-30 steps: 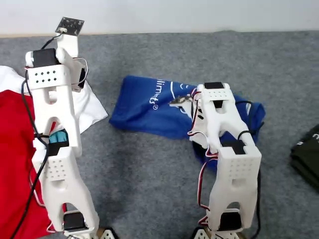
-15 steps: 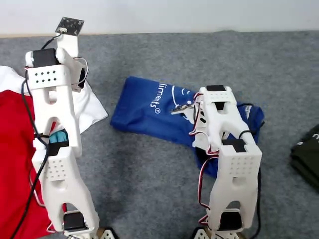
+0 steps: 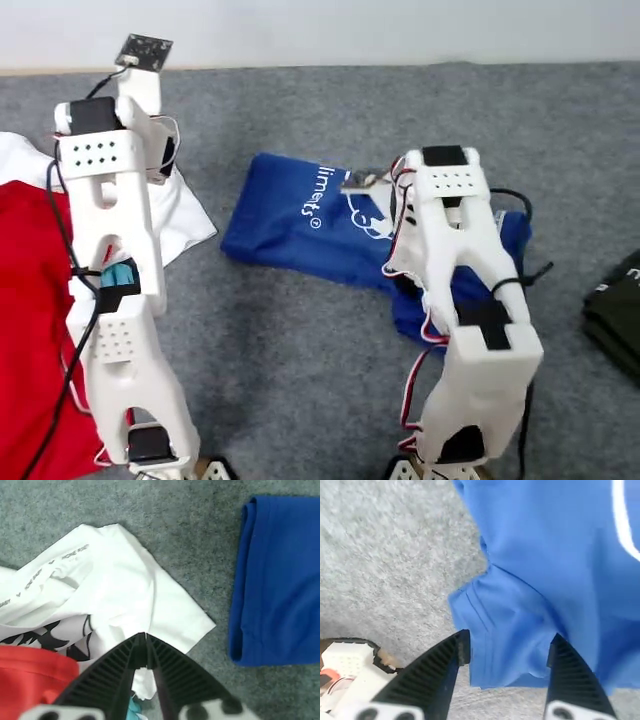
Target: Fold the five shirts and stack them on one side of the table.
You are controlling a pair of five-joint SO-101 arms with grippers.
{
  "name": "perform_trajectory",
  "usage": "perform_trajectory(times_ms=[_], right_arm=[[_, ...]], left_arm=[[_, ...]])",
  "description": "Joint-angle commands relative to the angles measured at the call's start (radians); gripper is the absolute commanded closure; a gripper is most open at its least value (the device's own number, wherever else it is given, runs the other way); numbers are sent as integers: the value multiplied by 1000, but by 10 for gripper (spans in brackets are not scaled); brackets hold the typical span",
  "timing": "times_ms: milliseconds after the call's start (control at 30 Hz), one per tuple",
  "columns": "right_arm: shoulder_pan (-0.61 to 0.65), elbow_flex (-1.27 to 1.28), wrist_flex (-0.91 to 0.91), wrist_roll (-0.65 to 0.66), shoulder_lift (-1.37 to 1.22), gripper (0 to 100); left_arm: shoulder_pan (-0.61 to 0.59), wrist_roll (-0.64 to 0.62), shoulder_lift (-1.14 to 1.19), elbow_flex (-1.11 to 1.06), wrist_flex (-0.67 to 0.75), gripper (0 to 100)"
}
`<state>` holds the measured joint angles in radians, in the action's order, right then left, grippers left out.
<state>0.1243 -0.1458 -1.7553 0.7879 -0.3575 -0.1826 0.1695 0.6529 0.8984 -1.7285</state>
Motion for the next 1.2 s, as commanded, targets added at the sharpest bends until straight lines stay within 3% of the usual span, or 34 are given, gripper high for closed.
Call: perform_trajectory(times_ms=[0, 300, 467, 700, 900, 1167], right_arm=[[5, -12, -36, -5, 105, 734], [-47, 38, -36, -23, 157, 736], [-186, 41, -35, -146, 271, 750], [-377, 43, -33, -278, 414, 995], [-556, 46, -35, -347, 522, 989], [-742, 133, -33, -342, 676, 989]], left_arm=[[32, -6, -57, 13, -23, 998], [153, -12, -37, 12, 46, 998], [250, -12, 20, 10, 64, 998], [347, -12, 106, 13, 158, 998], [354, -8, 213, 13, 287, 998], [345, -5, 334, 13, 361, 998]])
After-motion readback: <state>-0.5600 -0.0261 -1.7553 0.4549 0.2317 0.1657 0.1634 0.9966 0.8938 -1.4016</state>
